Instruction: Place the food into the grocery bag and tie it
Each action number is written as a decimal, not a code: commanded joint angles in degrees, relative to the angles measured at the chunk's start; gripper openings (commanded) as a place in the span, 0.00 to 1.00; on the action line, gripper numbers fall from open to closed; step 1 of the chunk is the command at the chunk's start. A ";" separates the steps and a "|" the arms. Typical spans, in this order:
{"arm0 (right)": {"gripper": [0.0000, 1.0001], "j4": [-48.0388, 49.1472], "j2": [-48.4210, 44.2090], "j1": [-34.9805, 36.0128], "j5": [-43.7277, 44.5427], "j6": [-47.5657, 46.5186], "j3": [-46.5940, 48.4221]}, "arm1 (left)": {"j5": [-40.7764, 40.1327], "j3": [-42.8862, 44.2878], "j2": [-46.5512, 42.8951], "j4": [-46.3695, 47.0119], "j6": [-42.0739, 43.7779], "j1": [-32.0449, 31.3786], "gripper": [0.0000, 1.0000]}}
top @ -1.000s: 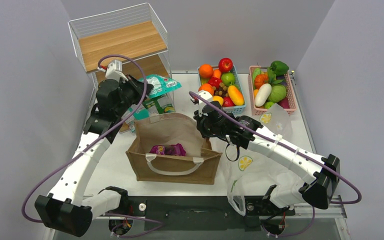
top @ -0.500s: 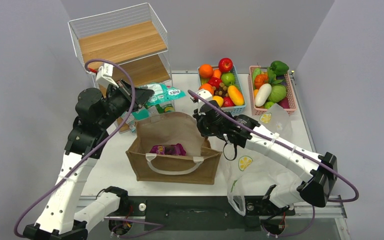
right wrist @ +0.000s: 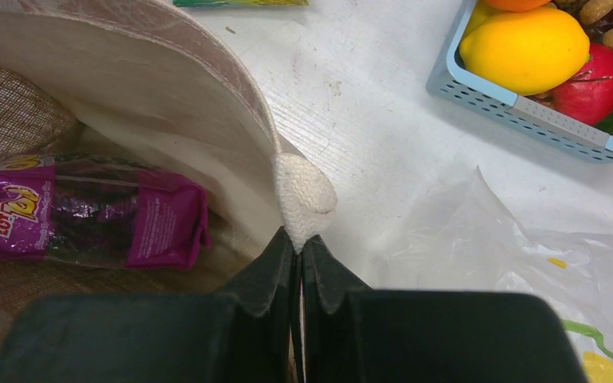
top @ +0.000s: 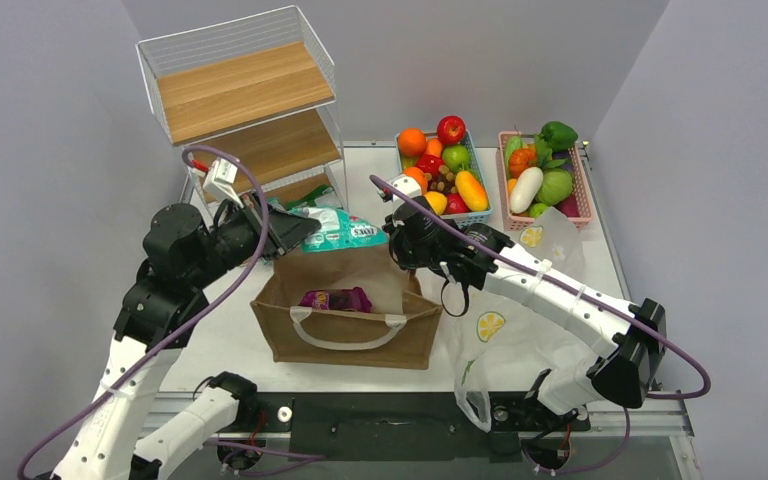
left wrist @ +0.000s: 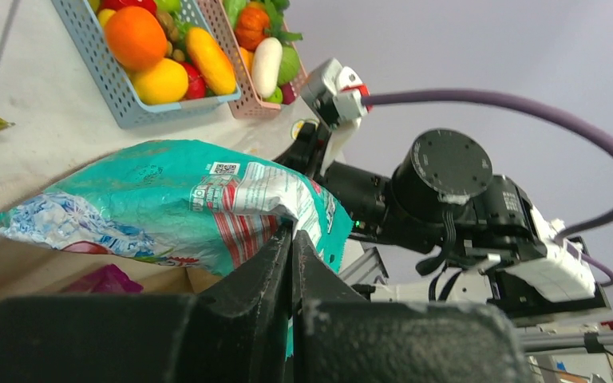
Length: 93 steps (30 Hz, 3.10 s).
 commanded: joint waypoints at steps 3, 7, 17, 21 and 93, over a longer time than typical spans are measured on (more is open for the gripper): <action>0.00 -1.56 0.01 -0.31 3.69 -1.20 2.89 | 6.45 -5.55 -4.91 3.18 -2.37 -0.38 0.00; 0.00 -1.88 -0.29 -0.35 4.67 -1.97 3.47 | 8.09 -9.14 -6.40 4.04 -2.91 -1.09 0.00; 0.00 -1.88 -0.60 -0.34 4.42 -2.20 4.45 | 4.04 -14.57 -6.94 8.39 -5.18 -5.47 0.31; 0.00 -1.91 -0.31 -0.32 4.43 -2.17 4.99 | 1.54 -14.38 -5.53 7.21 -5.23 -7.24 0.70; 0.00 1.30 11.72 5.67 -5.98 -9.71 21.24 | -39.21 17.05 4.45 -37.34 30.93 -7.96 0.66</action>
